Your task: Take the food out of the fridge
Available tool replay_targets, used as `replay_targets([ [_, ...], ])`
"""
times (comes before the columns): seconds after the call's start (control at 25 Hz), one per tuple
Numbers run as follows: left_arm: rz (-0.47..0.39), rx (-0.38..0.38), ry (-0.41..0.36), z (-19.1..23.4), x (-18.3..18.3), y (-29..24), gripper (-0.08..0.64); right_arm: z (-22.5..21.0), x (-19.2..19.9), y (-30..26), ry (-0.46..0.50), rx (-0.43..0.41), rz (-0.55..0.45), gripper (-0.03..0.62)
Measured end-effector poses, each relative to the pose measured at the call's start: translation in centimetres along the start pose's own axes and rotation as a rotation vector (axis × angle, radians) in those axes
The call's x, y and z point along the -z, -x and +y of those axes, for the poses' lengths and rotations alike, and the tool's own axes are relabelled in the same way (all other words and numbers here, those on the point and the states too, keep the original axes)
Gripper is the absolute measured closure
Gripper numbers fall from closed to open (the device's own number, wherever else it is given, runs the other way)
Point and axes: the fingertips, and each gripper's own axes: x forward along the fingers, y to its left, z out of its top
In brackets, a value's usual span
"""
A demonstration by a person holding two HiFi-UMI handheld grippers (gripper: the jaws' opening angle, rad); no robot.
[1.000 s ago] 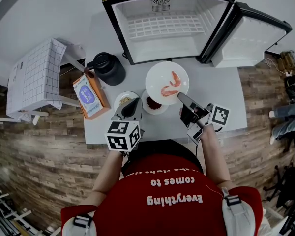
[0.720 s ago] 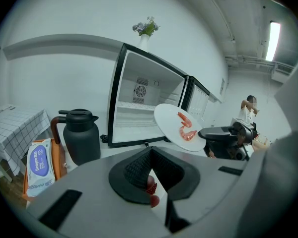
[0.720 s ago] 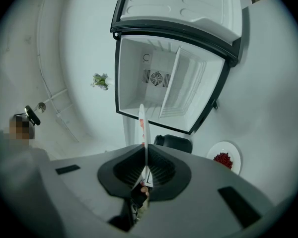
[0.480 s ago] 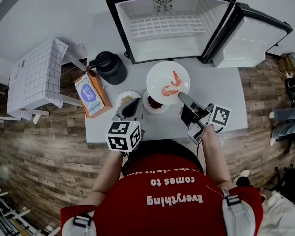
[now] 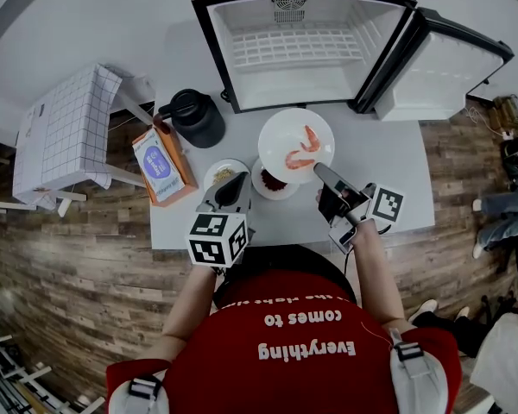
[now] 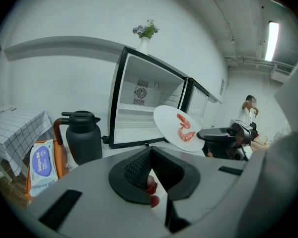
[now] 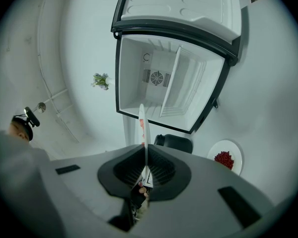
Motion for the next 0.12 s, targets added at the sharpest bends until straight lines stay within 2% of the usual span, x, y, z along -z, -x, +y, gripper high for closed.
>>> replay_targets([
  [0.12,-0.001,-0.001,-0.001,0.00,-0.01,0.12,0.554,0.09,0.03,0.06,0.001,-0.001,0.000,0.568],
])
